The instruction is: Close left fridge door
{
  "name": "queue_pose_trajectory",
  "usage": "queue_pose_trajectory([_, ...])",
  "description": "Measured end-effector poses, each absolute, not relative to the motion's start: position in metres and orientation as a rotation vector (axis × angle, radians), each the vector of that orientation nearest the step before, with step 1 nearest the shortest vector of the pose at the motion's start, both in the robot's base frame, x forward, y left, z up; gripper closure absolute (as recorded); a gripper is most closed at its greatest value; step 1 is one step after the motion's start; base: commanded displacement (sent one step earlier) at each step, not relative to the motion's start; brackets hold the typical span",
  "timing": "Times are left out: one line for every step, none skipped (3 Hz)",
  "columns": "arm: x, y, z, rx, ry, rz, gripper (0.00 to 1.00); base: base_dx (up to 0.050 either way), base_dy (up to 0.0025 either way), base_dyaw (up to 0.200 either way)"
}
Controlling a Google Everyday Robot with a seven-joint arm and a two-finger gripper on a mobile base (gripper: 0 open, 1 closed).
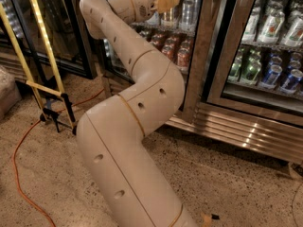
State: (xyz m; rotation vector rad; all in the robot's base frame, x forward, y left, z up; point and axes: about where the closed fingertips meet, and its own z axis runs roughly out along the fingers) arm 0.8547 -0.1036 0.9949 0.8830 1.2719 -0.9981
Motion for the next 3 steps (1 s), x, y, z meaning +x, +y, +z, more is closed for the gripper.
queue_pose_trajectory([0.8547,-0.1036,0.9949,0.883,1.272,-0.998,1.0,0.0,0.0,0.0])
queue_pose_trajectory([0.8548,-0.1036,0.9949,0.883,1.272,-0.998,1.0,0.022,-0.00195,-0.179])
queue_pose_trajectory([0.8548,-0.1036,0.9949,0.883,1.272,-0.998,1.0,0.046,0.00173,0.083])
